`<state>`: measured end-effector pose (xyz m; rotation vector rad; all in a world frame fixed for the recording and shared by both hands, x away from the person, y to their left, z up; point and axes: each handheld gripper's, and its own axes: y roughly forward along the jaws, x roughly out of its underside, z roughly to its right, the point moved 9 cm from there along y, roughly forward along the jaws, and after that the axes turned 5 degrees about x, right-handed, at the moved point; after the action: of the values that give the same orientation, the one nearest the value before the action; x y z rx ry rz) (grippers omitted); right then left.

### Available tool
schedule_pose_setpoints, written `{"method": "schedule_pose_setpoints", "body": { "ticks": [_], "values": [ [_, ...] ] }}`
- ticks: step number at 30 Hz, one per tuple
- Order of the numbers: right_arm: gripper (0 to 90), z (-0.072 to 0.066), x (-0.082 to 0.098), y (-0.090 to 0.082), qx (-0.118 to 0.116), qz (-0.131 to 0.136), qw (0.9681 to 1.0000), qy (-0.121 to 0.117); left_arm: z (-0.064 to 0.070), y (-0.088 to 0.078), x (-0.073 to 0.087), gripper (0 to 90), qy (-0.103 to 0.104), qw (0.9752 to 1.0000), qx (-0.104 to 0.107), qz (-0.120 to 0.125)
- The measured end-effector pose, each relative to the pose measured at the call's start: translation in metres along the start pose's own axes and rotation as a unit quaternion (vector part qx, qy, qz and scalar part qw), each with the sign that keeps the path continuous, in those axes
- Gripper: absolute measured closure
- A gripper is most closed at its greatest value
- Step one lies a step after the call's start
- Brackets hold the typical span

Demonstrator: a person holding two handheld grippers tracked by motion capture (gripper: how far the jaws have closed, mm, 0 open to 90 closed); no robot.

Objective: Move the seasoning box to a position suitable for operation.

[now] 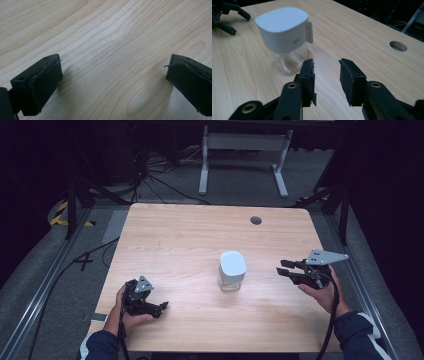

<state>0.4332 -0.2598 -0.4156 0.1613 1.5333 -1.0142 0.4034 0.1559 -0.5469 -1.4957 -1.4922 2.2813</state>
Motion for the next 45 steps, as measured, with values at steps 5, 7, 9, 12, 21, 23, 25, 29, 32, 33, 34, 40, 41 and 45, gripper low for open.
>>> {"method": "schedule_pose_setpoints", "body": {
  "ticks": [5, 7, 9, 12, 21, 23, 25, 29, 32, 33, 34, 40, 41, 45],
  "values": [
    [74.0, -0.008, -0.017, 0.014, -0.008, 0.002, 0.9998, -0.016, 0.000, 0.000, 0.000, 0.6, 0.000, 1.0000, 0.000, 0.000],
    [76.9, -0.010, -0.027, 0.021, -0.009, 0.005, 0.9996, -0.026, 0.000, 0.000, 0.000, 0.6, 0.000, 1.0000, -0.001, 0.000],
    [80.3, -0.013, -0.037, 0.026, -0.017, 0.008, 0.9994, -0.031, 0.001, 0.000, 0.000, 0.9, 0.003, 1.0000, 0.002, -0.001],
    [82.8, -0.016, -0.048, 0.034, -0.023, 0.014, 0.9989, -0.038, 0.002, 0.000, 0.000, 1.4, 0.003, 1.0000, 0.003, 0.000],
    [88.0, -0.027, -0.074, 0.056, -0.055, 0.024, 0.9969, -0.051, 0.014, 0.001, 0.000, 2.8, 0.005, 1.0000, 0.008, 0.002],
    [88.7, -0.031, -0.078, 0.063, -0.064, 0.023, 0.9960, -0.057, 0.015, 0.001, -0.001, 2.9, 0.013, 0.9999, 0.005, 0.000],
    [89.1, -0.034, -0.080, 0.069, -0.072, 0.020, 0.9953, -0.061, 0.017, 0.001, -0.001, 3.6, 0.003, 1.0000, 0.004, 0.004],
    [89.5, -0.039, -0.082, 0.084, -0.087, 0.013, 0.9940, -0.066, 0.019, 0.001, -0.001, 6.2, 0.004, 1.0000, 0.000, 0.007],
    [89.7, -0.042, -0.082, 0.092, -0.091, 0.007, 0.9933, -0.071, 0.021, 0.001, -0.001, 6.3, -0.002, 1.0000, -0.001, 0.007],
    [89.7, -0.044, -0.083, 0.095, -0.095, 0.006, 0.9930, -0.069, 0.021, 0.001, -0.002, 6.6, 0.002, 1.0000, -0.002, 0.009],
    [89.7, -0.044, -0.083, 0.097, -0.097, 0.005, 0.9928, -0.071, 0.022, 0.001, -0.002, 7.1, 0.001, 0.9999, -0.002, 0.011],
    [89.8, -0.046, -0.083, 0.109, -0.098, -0.006, 0.9924, -0.074, 0.024, 0.002, -0.003, 9.2, 0.008, 0.9999, 0.003, 0.008],
    [89.8, -0.045, -0.082, 0.111, -0.097, -0.009, 0.9925, -0.074, 0.025, 0.002, -0.003, 9.2, 0.005, 0.9999, 0.003, 0.010],
    [89.8, -0.044, -0.078, 0.116, -0.093, -0.016, 0.9929, -0.072, 0.027, 0.003, -0.004, 11.1, 0.008, 0.9999, 0.007, 0.013]
  ]
}}
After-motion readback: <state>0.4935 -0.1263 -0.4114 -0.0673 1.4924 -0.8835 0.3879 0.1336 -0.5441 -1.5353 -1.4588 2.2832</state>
